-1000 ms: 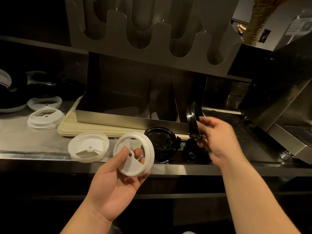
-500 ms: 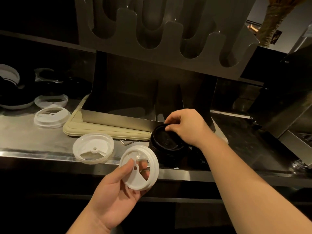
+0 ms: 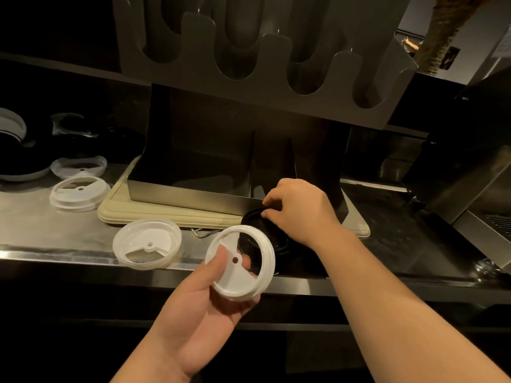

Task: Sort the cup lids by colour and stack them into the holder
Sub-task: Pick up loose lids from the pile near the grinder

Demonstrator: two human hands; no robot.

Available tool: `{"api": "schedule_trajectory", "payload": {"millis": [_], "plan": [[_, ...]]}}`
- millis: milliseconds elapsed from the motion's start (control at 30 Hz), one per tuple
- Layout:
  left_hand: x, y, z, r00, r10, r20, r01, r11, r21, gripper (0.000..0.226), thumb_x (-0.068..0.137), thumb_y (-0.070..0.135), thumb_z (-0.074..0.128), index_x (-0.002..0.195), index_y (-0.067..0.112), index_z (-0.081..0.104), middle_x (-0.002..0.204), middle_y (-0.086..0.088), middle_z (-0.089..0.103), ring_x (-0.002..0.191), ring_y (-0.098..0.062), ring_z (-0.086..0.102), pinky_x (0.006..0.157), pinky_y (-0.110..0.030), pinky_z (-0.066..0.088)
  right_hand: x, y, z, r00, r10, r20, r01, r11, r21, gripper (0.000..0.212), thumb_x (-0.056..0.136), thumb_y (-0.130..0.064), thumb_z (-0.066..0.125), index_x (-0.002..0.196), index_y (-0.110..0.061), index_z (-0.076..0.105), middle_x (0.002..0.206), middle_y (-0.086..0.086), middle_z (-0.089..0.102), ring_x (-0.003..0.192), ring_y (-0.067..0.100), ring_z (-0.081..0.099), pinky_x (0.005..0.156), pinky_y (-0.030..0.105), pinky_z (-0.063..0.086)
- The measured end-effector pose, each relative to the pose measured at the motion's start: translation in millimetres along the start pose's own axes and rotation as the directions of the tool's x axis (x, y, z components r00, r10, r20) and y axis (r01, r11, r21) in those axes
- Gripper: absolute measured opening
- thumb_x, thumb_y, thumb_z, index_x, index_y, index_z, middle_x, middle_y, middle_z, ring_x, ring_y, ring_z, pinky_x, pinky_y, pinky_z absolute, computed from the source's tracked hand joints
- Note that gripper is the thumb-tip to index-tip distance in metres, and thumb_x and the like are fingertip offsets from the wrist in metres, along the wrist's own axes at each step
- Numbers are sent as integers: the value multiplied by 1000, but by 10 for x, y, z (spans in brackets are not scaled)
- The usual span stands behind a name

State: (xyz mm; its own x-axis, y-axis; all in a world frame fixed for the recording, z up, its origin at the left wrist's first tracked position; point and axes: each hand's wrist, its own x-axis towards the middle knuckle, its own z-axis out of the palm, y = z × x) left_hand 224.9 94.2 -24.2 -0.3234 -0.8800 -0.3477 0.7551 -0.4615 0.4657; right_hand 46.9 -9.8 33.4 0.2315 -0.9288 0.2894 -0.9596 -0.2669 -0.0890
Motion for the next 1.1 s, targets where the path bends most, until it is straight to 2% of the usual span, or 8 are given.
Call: {"api": "schedule_trajectory", "payload": {"millis": [167, 267, 400, 533, 700, 800, 933, 1100], "plan": [[-73, 52, 118, 999, 38, 15, -38, 998, 42, 43, 81, 26, 62, 121, 10, 66, 112, -23, 72, 96, -38, 73, 79, -47, 53, -179, -3, -148, 974, 197, -113, -147, 926, 349, 13, 96, -35, 64, 103, -29, 74, 95, -15, 68, 91, 3, 61, 75, 18, 46], [-118, 57, 175, 996, 77, 52, -80, 994, 71, 41, 80, 19, 62, 120, 11, 66, 100, -20, 76, 84, -32, 76, 67, -40, 57, -421, -132, -273, 938, 341, -65, -207, 699, 684, 22, 100, -34, 58, 89, -24, 75, 77, -7, 69, 76, 6, 63, 70, 20, 48], [-129, 65, 227, 978, 197, 60, -205, 964, 172, 31, 80, 19, 65, 109, 13, 76, 112, -20, 73, 102, -33, 72, 89, -45, 54, -756, -332, -433, 951, 198, 238, -307, 496, 812, 32, 100, -38, 53, 86, -22, 77, 72, -2, 70, 61, 7, 59, 59, 17, 45], [-169, 122, 244, 929, 369, 33, -360, 879, 313, 32, 80, 26, 67, 111, 18, 74, 116, -16, 72, 113, -32, 66, 102, -47, 49, -900, -506, -439, 967, 110, 229, -250, 253, 935, 21, 86, -38, 61, 92, -29, 79, 86, 5, 74, 73, 15, 62, 62, 22, 48], [-240, 363, 76, 727, 685, -32, -555, 615, 560, 53, 74, 21, 78, 122, 33, 57, 115, 7, 69, 105, -12, 68, 86, -31, 56, -702, -759, -222, 969, 237, 71, -140, 287, 948, 18, 92, -21, 65, 93, -33, 78, 90, -7, 75, 82, 6, 67, 75, 26, 50], [-278, 591, -253, 558, 830, -8, -471, 325, 820, 67, 77, 10, 82, 122, 45, 46, 129, 18, 51, 122, -4, 50, 99, -28, 45, -521, -944, -46, 981, 176, -82, -24, 525, 851, 17, 93, -19, 69, 101, -32, 76, 93, -13, 70, 94, 5, 64, 79, 22, 51], [-266, 702, -623, 610, 791, 47, -168, 72, 983, 96, 70, 29, 88, 141, 45, 25, 137, 26, 23, 144, -7, 13, 121, -49, 23, -357, -1186, 230, 987, -64, -144, 133, 831, 540, 18, 95, -25, 68, 108, -34, 77, 93, -24, 56, 99, 2, 50, 87, 21, 44], [-187, 720, -757, 596, 789, 152, -134, -89, 987, 103, 71, 46, 84, 148, 38, 15, 140, 23, 32, 144, -1, 1, 117, -36, 0, -310, -1384, 387, 964, -260, -52, 259, 881, 396, 26, 96, -19, 67, 117, -32, 75, 98, -15, 50, 98, 6, 45, 88, 25, 46]]}}
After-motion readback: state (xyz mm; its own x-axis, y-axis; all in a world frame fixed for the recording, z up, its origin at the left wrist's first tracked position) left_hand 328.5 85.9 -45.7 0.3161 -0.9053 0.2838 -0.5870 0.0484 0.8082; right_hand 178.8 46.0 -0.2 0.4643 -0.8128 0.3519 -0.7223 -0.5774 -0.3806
